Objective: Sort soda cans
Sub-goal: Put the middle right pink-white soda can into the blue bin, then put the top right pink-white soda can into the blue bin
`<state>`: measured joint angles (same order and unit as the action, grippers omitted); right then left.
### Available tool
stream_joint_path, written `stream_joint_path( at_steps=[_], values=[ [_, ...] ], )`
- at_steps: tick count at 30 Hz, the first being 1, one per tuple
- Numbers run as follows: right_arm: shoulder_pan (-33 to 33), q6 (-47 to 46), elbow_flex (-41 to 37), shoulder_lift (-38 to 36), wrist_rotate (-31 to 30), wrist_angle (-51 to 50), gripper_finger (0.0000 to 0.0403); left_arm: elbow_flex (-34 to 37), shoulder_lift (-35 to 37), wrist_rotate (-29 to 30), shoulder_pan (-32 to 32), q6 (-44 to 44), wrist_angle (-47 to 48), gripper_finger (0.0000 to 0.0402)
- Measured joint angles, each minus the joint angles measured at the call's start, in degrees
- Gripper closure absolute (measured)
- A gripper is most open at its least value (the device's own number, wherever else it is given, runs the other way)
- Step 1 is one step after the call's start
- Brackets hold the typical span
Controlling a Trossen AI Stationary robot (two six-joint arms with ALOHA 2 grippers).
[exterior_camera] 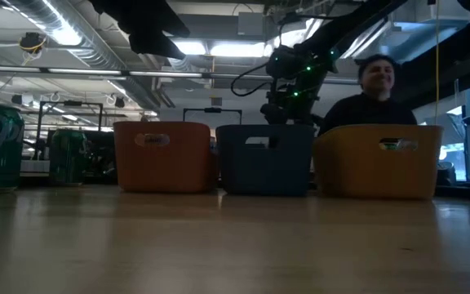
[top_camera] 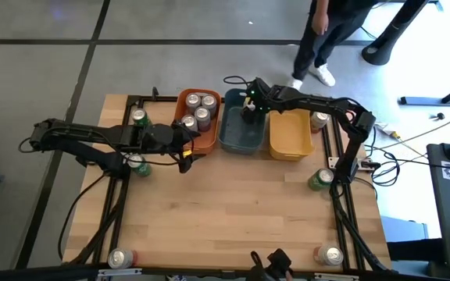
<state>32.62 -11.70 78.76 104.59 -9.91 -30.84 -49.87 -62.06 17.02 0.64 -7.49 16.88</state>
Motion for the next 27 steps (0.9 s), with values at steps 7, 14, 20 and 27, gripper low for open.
stream_joint_path(
  at_steps=[7, 14, 20, 27],
  values=[
    [-0.52, 1.05, 0.07, -5.06, 0.48, -3.39, 0.0039, 0.0, 0.0, 0.0, 0.0, -0.01, 0.03, 0.0038],
    [-0.9, 0.69, 4.53, -15.72, -0.84, -20.63, 0.0038, 0.0, 0.0, 0.0, 0.0, -0.02, 0.07, 0.0038],
    [-0.61, -4.83, 5.31, -22.81, -9.51, -36.95, 0.0038, 0.0, 0.0, 0.0, 0.0, -0.02, 0.07, 0.0038],
    [2.26, -9.08, 2.38, -26.44, -14.95, -44.55, 0.0038, 0.0, 0.0, 0.0, 0.02, -0.9, 0.25, 0.0038]
  ],
)
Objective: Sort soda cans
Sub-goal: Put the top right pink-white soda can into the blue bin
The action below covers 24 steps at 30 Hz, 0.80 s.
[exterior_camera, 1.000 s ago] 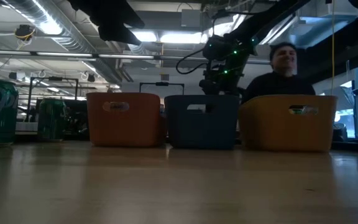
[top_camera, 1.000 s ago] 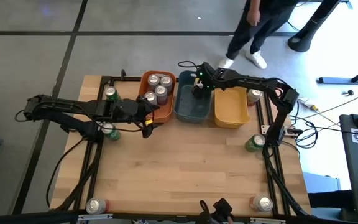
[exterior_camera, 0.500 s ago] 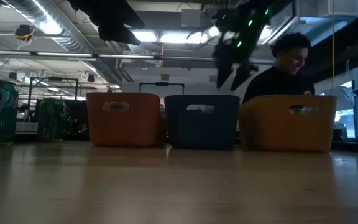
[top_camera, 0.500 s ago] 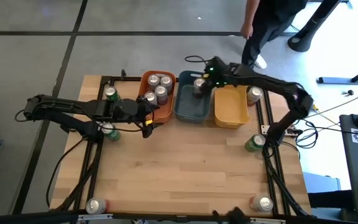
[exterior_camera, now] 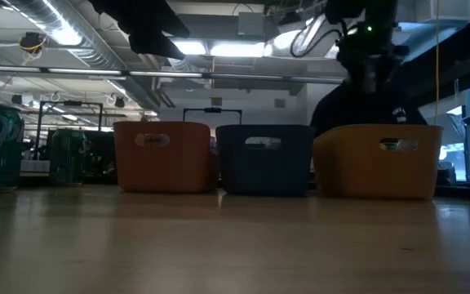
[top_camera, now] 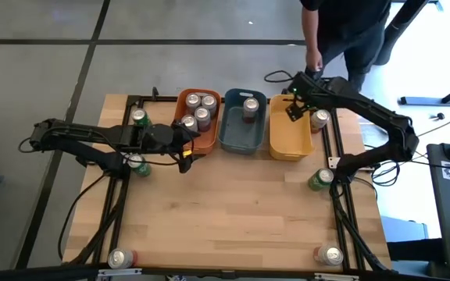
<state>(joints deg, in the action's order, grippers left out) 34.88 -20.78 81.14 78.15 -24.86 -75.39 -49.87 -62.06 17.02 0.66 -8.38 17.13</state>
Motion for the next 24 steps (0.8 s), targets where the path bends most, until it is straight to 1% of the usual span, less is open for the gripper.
stream_joint_path(
  at_steps=[6, 13, 17, 24],
  values=[
    [6.94, 1.54, -2.86, 0.09, -0.02, -0.17, 0.0038, -0.01, 0.0, -0.05, 1.04, -0.38, 0.68, 0.0038],
    [12.76, 4.54, -7.89, 0.13, 1.31, -0.25, 0.0038, 0.0, 0.0, -0.02, 1.16, 0.06, 0.25, 0.0038],
    [14.65, 5.4, -10.68, 0.19, 0.91, 0.34, 0.0038, -0.01, 0.0, -0.02, 1.19, -0.07, 0.24, 0.0038],
    [14.64, 4.84, -10.87, 1.19, 0.48, 2.15, 0.0038, -0.02, 0.0, -0.02, 1.16, 0.28, 0.23, 0.0038]
  ],
)
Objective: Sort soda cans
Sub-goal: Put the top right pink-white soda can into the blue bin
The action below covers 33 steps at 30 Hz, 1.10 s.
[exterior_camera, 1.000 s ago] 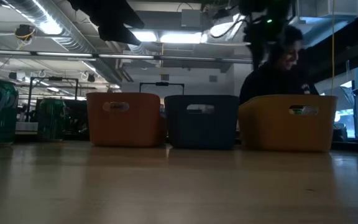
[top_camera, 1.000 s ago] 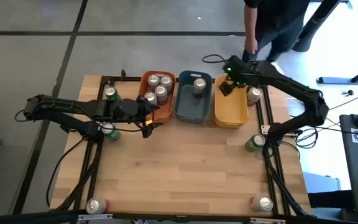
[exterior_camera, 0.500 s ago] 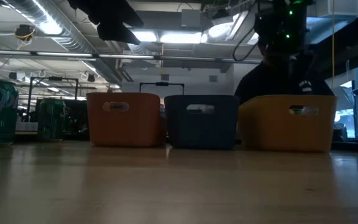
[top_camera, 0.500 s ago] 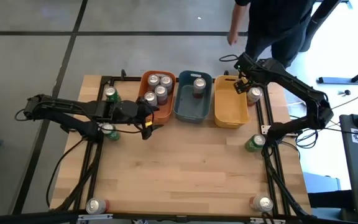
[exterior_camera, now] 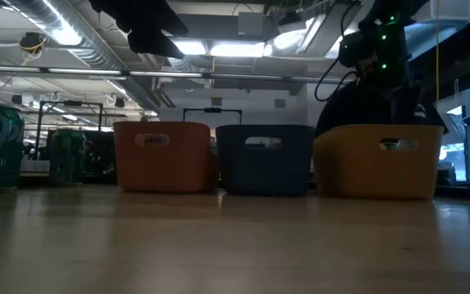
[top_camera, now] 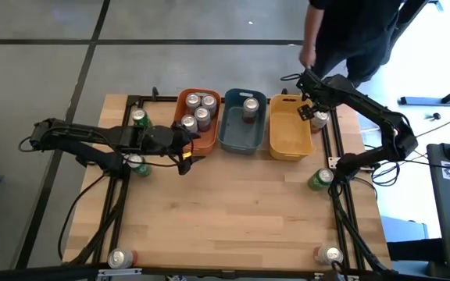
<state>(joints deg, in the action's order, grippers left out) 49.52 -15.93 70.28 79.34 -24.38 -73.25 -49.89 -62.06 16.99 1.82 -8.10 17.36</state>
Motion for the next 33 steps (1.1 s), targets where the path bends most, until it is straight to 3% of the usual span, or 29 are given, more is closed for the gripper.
stream_joint_path(
  at_steps=[10, 33],
  values=[
    [0.01, -0.8, 0.0, 5.88, -3.32, -1.57, 0.0038, 0.0, 0.0, 0.0, -0.02, 0.52, 0.0, 0.0038],
    [2.37, -0.49, 0.0, 14.32, 0.05, -2.51, 0.0038, 0.0, 0.0, -0.01, -0.04, 1.11, 0.03, 0.0038]
  ],
)
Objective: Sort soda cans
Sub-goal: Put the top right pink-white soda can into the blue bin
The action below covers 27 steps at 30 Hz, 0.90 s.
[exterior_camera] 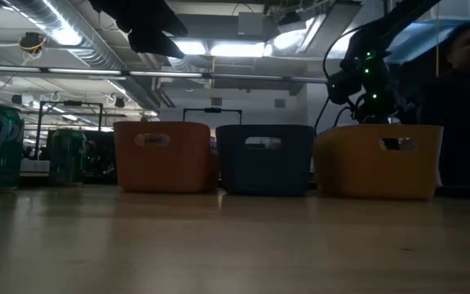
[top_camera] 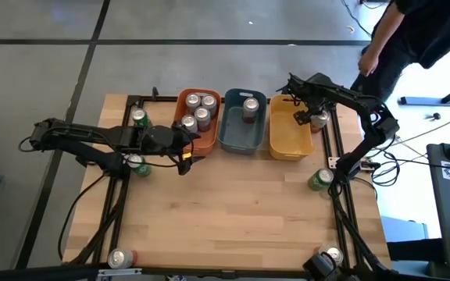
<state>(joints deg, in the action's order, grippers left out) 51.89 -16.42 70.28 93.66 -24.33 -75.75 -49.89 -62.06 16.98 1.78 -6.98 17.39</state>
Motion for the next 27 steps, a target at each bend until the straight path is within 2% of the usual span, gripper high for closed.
stream_joint_path(
  at_steps=[5, 16, 27],
  values=[
    [0.31, 0.13, 0.04, 1.59, -0.59, -0.42, 0.0038, 0.0, 0.0, -0.01, 0.0, -0.17, 0.0, 0.0038],
    [0.22, 1.55, 0.11, 1.91, 2.77, -0.74, 0.0038, 0.0, 0.0, 0.0, 0.0, -0.47, 0.0, 0.0038],
    [-4.06, 1.94, 0.11, 1.64, 6.6, -4.13, 0.0038, 0.0, 0.0, 0.0, 0.0, -0.3, -0.04, 0.0038]
  ],
)
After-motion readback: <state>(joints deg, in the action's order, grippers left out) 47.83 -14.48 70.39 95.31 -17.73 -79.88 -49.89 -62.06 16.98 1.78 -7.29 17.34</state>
